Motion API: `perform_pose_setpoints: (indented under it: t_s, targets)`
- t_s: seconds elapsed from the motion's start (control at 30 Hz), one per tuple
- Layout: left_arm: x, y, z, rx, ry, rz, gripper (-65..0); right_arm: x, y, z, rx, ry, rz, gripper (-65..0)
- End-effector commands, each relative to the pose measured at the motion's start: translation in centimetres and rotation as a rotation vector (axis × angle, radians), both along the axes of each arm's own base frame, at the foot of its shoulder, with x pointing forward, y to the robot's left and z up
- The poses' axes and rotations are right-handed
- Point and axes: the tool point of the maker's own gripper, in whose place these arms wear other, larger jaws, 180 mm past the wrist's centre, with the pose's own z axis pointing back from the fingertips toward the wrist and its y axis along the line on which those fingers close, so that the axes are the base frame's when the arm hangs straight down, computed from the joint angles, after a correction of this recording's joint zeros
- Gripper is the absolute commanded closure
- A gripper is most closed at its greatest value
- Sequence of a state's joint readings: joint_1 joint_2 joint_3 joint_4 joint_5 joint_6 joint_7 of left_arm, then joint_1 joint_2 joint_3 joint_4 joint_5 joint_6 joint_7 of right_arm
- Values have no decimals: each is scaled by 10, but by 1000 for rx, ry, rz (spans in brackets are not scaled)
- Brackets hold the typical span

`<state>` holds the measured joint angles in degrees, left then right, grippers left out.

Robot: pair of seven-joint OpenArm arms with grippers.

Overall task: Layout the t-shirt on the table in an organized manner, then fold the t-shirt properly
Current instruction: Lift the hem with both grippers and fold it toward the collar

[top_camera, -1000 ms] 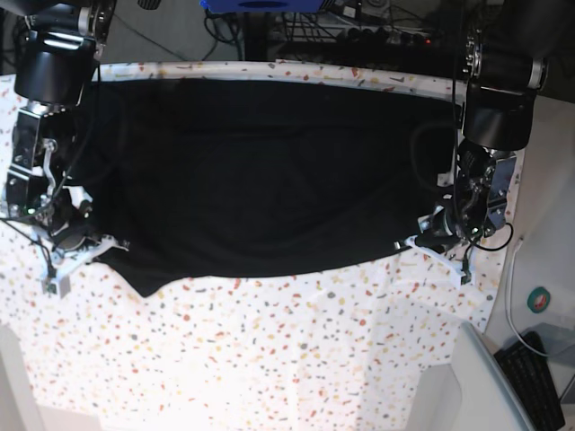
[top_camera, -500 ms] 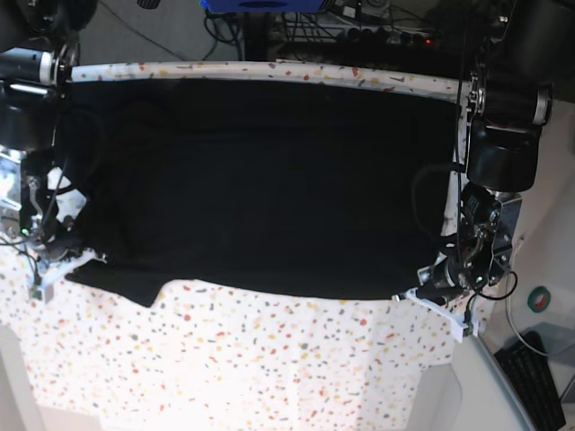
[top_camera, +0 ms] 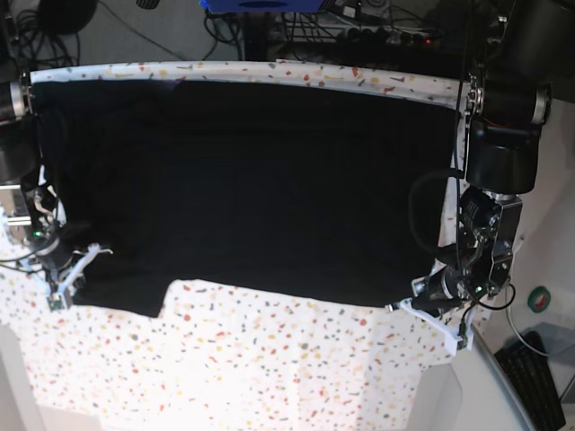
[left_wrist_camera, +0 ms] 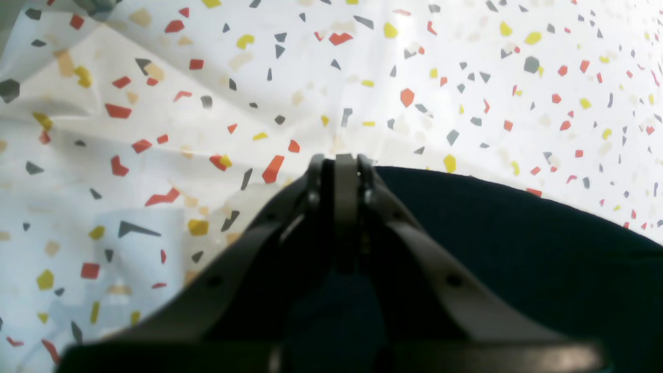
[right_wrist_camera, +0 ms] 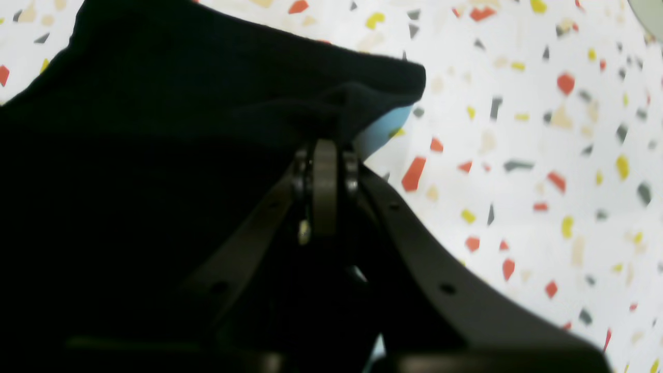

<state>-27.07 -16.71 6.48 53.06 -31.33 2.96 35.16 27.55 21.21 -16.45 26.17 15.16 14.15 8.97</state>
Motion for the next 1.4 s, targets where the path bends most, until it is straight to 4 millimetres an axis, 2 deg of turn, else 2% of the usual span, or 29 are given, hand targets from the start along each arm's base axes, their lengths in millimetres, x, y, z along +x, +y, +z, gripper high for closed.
perform_pose_setpoints:
  t_s: [0.0, 0.1, 0.23, 0.37, 0.47, 0.67, 0.77, 0.87, 0.93, 1.0, 1.1, 1.2, 1.37]
  targets:
    - [13, 6, 20, 12, -58, 2, 0, 21, -9, 27, -15, -85, 7, 0]
    - [10, 6, 17, 9, -54, 1, 0, 29, 0, 35, -32, -128, 58, 0]
    - [5, 6, 13, -2, -17, 3, 0, 40, 0, 48, -82, -142, 109, 0]
    - [10, -2, 28, -3, -49, -23, 0, 39, 2, 46, -94, -134, 128, 0]
    - [4, -5, 26, -1, -50, -34, 0, 36, 3, 42, -90, -125, 127, 0]
    - [-12, -5, 8, -2, -12, -34, 0, 14, 5, 19, -82, -75, 129, 0]
    - [-15, -4, 6, -2, -7, -33, 0, 9, 3, 16, -82, -71, 129, 0]
    - [-19, 6, 10, 24, -19, -38, 0, 5, 7, 15, -72, -76, 136, 0]
    - [-22, 4, 14, 30, -33, -49, 0, 2, 2, 19, -39, -99, 89, 0]
    - [-22, 13, 18, 47, -36, -46, 0, 1, -5, 22, -17, -97, 44, 0]
    - [-30, 19, 13, 55, -23, -40, 0, 1, -5, 32, 3, -104, 21, 0]
    - [-38, 35, 10, 35, -2, 3, 0, -1, -1, 41, 11, -115, 22, 0]
    - [-48, 39, 14, 3, 10, -27, 0, -13, 6, 34, 5, -60, 37, 0]
